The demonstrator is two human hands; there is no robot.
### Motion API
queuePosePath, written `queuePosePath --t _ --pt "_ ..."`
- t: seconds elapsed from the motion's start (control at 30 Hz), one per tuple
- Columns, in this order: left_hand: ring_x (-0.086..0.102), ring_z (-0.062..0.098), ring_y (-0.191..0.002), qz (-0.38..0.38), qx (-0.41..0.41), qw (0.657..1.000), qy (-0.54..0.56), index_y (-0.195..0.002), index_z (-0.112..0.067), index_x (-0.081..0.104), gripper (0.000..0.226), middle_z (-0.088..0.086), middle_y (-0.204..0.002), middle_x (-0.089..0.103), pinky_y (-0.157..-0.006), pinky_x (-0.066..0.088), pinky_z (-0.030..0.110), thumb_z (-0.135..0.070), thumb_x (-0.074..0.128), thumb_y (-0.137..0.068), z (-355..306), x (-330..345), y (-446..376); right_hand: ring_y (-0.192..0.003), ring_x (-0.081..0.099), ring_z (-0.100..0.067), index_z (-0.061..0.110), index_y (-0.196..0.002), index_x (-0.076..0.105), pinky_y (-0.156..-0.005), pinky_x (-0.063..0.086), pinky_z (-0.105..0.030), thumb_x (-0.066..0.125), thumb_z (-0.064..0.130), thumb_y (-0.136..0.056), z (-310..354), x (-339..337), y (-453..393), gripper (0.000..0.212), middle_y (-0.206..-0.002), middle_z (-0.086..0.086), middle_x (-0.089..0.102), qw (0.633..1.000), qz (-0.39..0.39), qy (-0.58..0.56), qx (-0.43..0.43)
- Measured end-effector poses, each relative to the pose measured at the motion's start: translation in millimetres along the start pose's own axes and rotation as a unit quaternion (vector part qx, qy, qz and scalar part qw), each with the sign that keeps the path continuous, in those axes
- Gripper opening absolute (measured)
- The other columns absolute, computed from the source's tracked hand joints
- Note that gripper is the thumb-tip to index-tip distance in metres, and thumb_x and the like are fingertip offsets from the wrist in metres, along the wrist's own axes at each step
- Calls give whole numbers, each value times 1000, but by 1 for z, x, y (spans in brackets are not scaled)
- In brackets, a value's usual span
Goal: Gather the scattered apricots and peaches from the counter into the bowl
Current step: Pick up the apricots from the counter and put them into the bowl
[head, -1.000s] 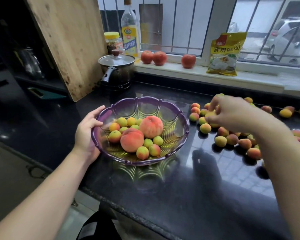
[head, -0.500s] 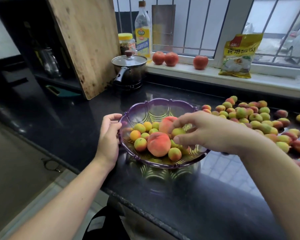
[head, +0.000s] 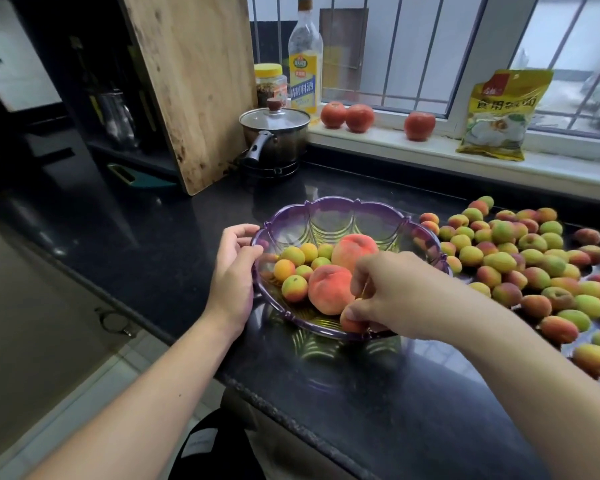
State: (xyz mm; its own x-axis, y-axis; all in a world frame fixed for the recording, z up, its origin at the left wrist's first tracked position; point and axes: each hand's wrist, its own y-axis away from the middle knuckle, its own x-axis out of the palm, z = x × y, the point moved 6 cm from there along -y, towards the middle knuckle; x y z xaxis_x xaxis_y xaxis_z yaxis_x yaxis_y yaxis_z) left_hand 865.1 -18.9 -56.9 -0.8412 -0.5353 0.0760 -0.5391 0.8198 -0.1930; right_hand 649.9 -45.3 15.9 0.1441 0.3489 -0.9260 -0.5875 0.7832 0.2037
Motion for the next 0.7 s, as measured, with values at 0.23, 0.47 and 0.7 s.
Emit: queuePosePath --t 0.23,0.47,0.7 --pt "70 2 -102 28 0 1000 -5 -129 -27 60 38 -3 -122 63 -79 55 18 -22 49 -93 -3 4 3 -75 60 -15 25 -79 60 -57 41 -24 70 42 -91 7 6 -3 23 -81 2 63 1000 -12 28 0" --pt "61 2 -129 87 8 996 -4 -148 -27 53 53 -13 -142 60 -101 52 19 -13 39 -99 -2 15 6 -61 70 -15 16 -82 63 -49 50 -26 66 34 -95 -52 -74 20 22 -68 -3 70 978 -174 -65 92" --pt "55 -7 -132 99 38 994 -18 -144 -32 54 63 -12 -150 54 -101 44 11 -17 39 -85 -5 15 5 -71 65 -22 15 -103 72 -55 55 -30 67 14 -91 -150 -71 13 13 -83 -6 67 949 -82 147 267"
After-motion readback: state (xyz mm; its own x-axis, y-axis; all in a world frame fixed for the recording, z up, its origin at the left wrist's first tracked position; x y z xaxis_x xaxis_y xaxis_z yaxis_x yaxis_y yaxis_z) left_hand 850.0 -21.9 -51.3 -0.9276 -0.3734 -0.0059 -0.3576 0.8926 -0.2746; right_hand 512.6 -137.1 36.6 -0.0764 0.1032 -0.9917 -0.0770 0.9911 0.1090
